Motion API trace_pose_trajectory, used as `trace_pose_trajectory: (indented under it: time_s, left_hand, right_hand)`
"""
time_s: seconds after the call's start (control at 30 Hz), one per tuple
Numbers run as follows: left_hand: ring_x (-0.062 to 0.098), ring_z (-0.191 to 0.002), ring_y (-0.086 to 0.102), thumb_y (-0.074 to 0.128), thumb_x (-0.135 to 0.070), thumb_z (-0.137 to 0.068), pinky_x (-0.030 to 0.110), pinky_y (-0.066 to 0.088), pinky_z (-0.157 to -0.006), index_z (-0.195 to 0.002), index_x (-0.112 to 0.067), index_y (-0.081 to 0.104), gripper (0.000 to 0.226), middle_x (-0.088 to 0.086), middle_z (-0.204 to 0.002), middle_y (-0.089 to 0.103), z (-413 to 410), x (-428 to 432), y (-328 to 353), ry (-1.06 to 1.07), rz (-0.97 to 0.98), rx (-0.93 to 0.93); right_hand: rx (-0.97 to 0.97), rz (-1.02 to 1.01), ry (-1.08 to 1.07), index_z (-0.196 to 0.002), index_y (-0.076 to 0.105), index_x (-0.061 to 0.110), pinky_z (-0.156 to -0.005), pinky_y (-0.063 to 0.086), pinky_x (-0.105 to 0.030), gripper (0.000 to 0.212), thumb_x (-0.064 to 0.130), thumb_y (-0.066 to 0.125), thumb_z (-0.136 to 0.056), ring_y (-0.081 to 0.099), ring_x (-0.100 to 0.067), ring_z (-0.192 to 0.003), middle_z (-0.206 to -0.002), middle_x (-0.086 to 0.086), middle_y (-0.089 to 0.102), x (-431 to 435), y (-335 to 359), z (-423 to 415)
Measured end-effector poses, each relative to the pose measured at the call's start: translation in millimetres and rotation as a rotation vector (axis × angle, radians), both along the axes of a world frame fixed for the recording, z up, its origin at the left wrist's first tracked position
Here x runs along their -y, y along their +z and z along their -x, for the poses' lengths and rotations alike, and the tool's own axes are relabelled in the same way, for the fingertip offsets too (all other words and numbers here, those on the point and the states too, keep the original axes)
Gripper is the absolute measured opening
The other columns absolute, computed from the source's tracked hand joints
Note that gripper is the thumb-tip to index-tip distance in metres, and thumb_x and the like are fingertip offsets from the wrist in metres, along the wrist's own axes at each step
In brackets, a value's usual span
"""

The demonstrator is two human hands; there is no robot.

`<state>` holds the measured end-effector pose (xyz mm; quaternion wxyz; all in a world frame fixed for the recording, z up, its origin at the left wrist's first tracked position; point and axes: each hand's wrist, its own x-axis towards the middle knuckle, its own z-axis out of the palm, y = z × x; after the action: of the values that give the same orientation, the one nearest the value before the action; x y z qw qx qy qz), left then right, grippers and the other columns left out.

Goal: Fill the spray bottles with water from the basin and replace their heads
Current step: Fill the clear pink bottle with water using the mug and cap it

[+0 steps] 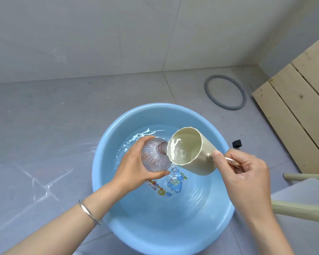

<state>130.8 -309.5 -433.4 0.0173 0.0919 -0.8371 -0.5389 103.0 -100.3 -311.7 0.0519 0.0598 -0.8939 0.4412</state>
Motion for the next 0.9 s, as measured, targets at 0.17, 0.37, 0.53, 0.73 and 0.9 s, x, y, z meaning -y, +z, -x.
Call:
trace_pose_trajectory:
  time_s: [0.17, 0.37, 0.53, 0.73, 0.9]
  left_hand:
    - [0.006, -0.118, 0.052, 0.083, -0.064, -0.046, 0.034, 0.044, -0.101, -0.129, -0.043, 0.041, 0.095, -0.022, -0.127, 0.054, 0, 0, -1, 0.005, 0.000, 0.009]
    - [0.007, -0.117, 0.052, 0.081, -0.065, -0.046, 0.033, 0.044, -0.101, -0.129, -0.041, 0.041, 0.096, -0.021, -0.126, 0.054, -1, 0, -2, 0.010, 0.012, 0.019]
    - [0.005, -0.118, 0.052, 0.082, -0.064, -0.047, 0.032, 0.043, -0.101, -0.129, -0.040, 0.042, 0.095, -0.022, -0.126, 0.054, -1, 0, -2, 0.006, 0.009, 0.009]
    - [0.006, -0.120, 0.052, 0.082, -0.065, -0.047, 0.035, 0.043, -0.103, -0.130, -0.041, 0.041, 0.096, -0.020, -0.128, 0.054, -1, 0, -4, 0.007, 0.009, 0.012]
    - [0.006, -0.120, 0.051, 0.082, -0.065, -0.048, 0.035, 0.042, -0.103, -0.130, -0.040, 0.041, 0.095, -0.021, -0.128, 0.053, -2, 1, -4, 0.004, 0.009, 0.003]
  right_hand:
    - [-0.002, -0.029, 0.031, -0.052, 0.038, 0.017, -0.047, 0.023, -0.016, 0.039, 0.038, 0.059, -0.078, 0.025, -0.014, -0.052, -0.042, 0.002, 0.028, 1, 3, 1]
    - [0.017, -0.028, 0.073, -0.049, 0.041, 0.025, -0.047, 0.024, -0.014, 0.038, 0.041, 0.058, -0.080, 0.030, -0.009, -0.049, -0.041, 0.005, 0.032, 3, 8, 0]
    - [0.004, -0.058, 0.072, -0.053, 0.042, 0.019, -0.048, 0.024, -0.015, 0.040, 0.044, 0.058, -0.080, 0.029, -0.011, -0.051, -0.043, 0.003, 0.033, 0, 12, 0]
    - [-0.064, -0.119, 0.056, -0.062, 0.048, 0.017, -0.054, 0.028, -0.013, 0.041, 0.056, 0.050, -0.074, 0.036, -0.011, -0.066, -0.045, 0.007, 0.041, 2, 23, -2]
    - [-0.085, -0.161, 0.040, -0.058, 0.046, 0.024, -0.057, 0.029, -0.012, 0.036, 0.056, 0.048, -0.074, 0.037, -0.009, -0.069, -0.047, 0.012, 0.045, 4, 31, -3]
